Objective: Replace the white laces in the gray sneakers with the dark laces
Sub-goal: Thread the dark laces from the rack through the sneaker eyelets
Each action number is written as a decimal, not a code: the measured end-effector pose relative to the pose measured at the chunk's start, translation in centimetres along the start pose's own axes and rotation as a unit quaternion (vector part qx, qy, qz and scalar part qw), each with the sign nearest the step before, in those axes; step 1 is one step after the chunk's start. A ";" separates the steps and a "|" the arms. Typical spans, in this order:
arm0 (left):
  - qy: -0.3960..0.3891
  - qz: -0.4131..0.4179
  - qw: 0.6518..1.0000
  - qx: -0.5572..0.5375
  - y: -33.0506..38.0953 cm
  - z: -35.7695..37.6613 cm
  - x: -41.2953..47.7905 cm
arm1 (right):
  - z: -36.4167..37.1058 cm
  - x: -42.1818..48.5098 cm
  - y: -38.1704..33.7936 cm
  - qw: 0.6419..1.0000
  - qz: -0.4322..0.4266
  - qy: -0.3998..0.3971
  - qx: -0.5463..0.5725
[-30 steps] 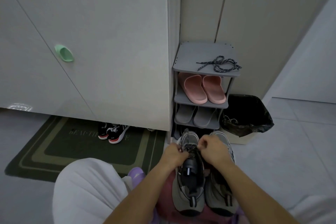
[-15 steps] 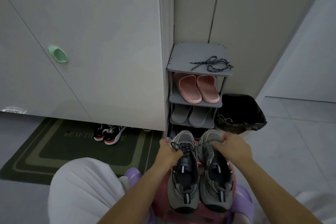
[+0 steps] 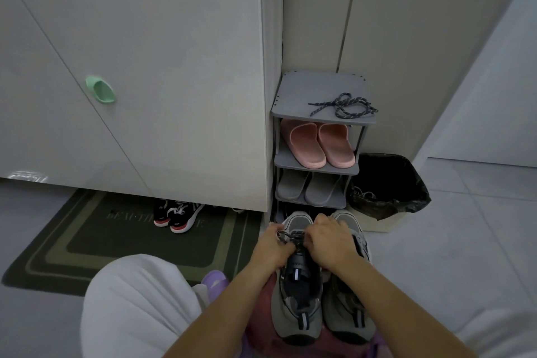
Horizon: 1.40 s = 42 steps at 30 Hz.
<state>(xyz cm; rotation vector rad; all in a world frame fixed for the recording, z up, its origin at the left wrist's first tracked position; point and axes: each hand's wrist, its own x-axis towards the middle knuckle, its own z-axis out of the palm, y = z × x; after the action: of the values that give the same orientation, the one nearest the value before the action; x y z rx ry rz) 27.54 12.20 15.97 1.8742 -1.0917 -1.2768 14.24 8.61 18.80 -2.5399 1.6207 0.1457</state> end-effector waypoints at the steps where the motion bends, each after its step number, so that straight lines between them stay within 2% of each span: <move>1: 0.002 0.002 1.000 0.002 0.0 0.0 0.0 | -0.2 -0.1 0.3 1.000 0.003 0.007 0.008; 8: -0.011 -0.012 1.000 0.004 0.2 -0.3 -0.2 | -1.5 -1.0 4.0 0.995 0.070 0.034 0.069; 18: -0.014 -0.019 0.999 0.026 0.4 -0.4 -0.2 | -2.0 -2.7 7.0 0.991 0.112 0.054 0.050; 22: 0.015 0.004 0.993 0.116 0.2 -1.2 0.0 | -2.3 -2.9 7.2 0.995 0.072 0.061 0.003; 26: 0.019 0.000 0.987 0.160 -1.0 -2.9 0.0 | -2.6 -2.9 9.0 0.995 0.059 0.026 -0.074; 28: 0.027 -0.005 0.984 0.173 -1.1 -3.6 -0.2 | -3.0 -3.1 10.1 0.992 0.082 -0.004 -0.100; 30: 0.032 0.003 0.981 0.189 -1.1 -3.7 -0.4 | -3.7 -3.4 10.9 0.992 0.120 -0.026 -0.034; 32: 0.048 0.036 0.979 0.192 -0.3 -3.4 -0.7 | -4.5 -3.4 10.9 0.983 0.149 -0.025 0.105; 34: 0.044 0.088 0.978 0.185 0.9 -2.4 -1.2 | -5.1 -3.0 9.8 0.959 0.156 -0.003 0.235; 38: 0.015 0.172 0.944 0.281 2.9 0.6 -2.2 | -5.2 -2.3 6.2 0.870 0.186 -0.005 0.457; 40: 0.013 0.161 0.917 0.364 2.9 1.8 -2.3 | -4.7 -2.1 4.9 0.834 0.197 -0.017 0.515; 42: -0.009 0.123 0.913 0.389 2.4 2.3 -2.1 | -3.9 -1.9 4.1 0.810 0.196 -0.024 0.552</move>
<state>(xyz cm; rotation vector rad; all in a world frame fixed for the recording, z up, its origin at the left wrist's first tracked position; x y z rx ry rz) 24.26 12.85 18.07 2.1526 -1.9813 -0.7515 9.80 7.96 22.75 -1.2945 1.4981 -0.5383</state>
